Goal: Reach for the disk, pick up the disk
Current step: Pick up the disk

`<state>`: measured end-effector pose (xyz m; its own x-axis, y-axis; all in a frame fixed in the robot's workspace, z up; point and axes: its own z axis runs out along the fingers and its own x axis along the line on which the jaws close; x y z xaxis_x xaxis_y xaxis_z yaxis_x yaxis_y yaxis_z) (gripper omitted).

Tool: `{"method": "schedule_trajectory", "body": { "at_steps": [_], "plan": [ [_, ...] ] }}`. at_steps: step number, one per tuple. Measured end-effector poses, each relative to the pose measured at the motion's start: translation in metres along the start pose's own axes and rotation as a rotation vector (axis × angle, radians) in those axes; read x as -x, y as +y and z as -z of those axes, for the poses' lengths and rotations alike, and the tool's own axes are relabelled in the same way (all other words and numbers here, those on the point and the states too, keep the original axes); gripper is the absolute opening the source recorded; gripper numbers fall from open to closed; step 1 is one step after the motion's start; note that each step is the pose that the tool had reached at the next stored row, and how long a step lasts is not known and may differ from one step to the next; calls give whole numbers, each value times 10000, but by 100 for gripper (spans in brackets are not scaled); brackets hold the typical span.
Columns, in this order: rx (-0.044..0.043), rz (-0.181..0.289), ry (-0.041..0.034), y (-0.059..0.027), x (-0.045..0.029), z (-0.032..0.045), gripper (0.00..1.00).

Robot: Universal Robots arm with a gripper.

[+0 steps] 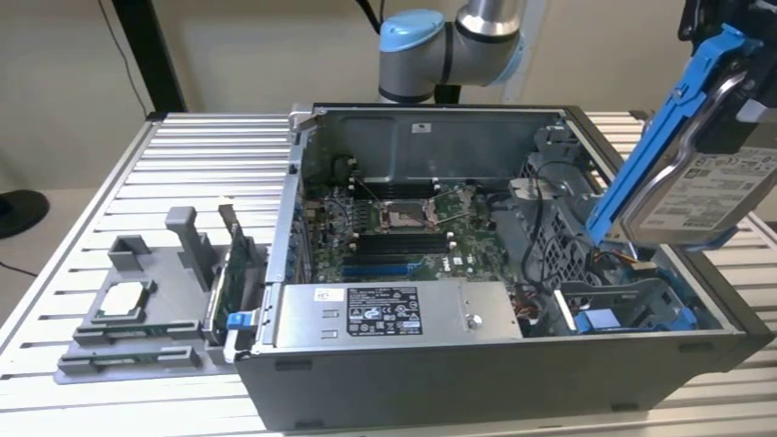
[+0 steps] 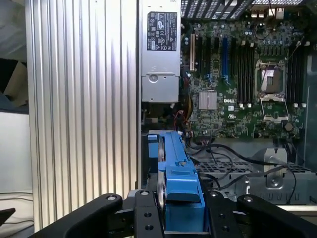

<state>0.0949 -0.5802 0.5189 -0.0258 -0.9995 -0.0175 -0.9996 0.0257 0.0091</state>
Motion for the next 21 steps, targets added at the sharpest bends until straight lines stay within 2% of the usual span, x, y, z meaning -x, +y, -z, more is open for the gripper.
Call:
{"method": "schedule_trajectory", "body": {
  "at_steps": [3, 8, 21],
  "plan": [
    [-76, -111, -1, -1, -6, -6, 0],
    [-90, -497, -6, -4, -9, -17, 0],
    [-88, -362, -5, -106, -7, -16, 0]
  ]
}}
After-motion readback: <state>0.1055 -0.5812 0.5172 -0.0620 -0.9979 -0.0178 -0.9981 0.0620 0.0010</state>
